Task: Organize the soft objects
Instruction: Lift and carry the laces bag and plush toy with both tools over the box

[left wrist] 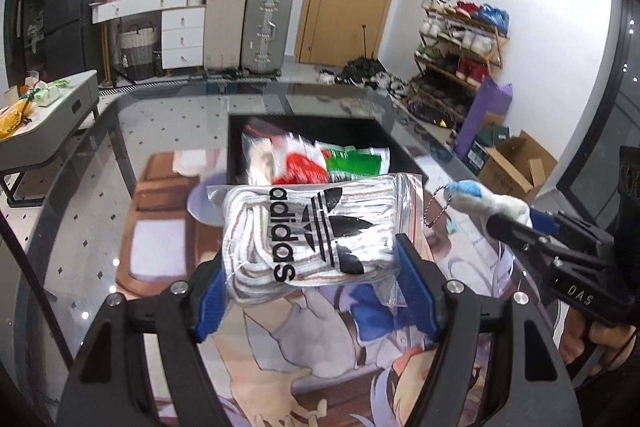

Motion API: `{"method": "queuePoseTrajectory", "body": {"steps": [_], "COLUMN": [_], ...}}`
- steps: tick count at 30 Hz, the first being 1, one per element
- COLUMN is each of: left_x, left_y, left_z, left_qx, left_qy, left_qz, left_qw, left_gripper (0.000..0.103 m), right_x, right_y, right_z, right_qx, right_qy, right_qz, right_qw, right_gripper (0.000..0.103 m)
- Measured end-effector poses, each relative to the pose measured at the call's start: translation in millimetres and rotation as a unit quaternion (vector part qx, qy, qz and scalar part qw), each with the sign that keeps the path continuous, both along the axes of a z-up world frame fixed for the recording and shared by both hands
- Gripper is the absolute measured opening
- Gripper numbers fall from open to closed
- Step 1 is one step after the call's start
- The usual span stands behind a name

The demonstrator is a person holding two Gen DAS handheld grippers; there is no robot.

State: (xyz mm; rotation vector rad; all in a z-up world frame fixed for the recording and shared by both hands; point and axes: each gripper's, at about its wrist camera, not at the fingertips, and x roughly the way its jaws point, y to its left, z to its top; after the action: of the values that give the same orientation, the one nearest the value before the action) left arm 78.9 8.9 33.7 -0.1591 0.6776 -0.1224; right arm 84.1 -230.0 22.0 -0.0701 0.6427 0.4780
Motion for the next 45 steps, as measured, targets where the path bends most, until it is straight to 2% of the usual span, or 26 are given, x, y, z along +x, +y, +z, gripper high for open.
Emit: {"method": "queuePoseTrajectory", "body": {"steps": [11, 23, 36, 45], "left_x": [24.1, 61.1, 93.3, 102.4], "left_y": [15.8, 29.5, 22.6, 9.6], "left_z": [24.5, 23.2, 1.6, -5.9], "left_qx": [0.001, 0.002, 0.023, 0.061], "left_qy": [-0.026, -0.023, 0.001, -0.002], "left_qz": [0.024, 0.034, 0.032, 0.022], "left_qw": [0.9994, 0.9992, 0.9992, 0.9979], "left_gripper": [0.074, 0.074, 0.074, 0.074], "right_x": [30.6, 77.4, 128.3, 145.8], "right_y": [35.1, 65.3, 98.7, 112.3], "right_z": [23.8, 34.9, 15.5, -1.7], "right_qx": [-0.006, -0.016, -0.044, -0.084], "right_qy": [-0.011, -0.010, 0.010, 0.006], "right_qz": [-0.010, -0.025, -0.034, -0.035], "right_qw": [1.000, 0.999, 0.998, 0.996], "right_gripper": [0.043, 0.043, 0.043, 0.043]}}
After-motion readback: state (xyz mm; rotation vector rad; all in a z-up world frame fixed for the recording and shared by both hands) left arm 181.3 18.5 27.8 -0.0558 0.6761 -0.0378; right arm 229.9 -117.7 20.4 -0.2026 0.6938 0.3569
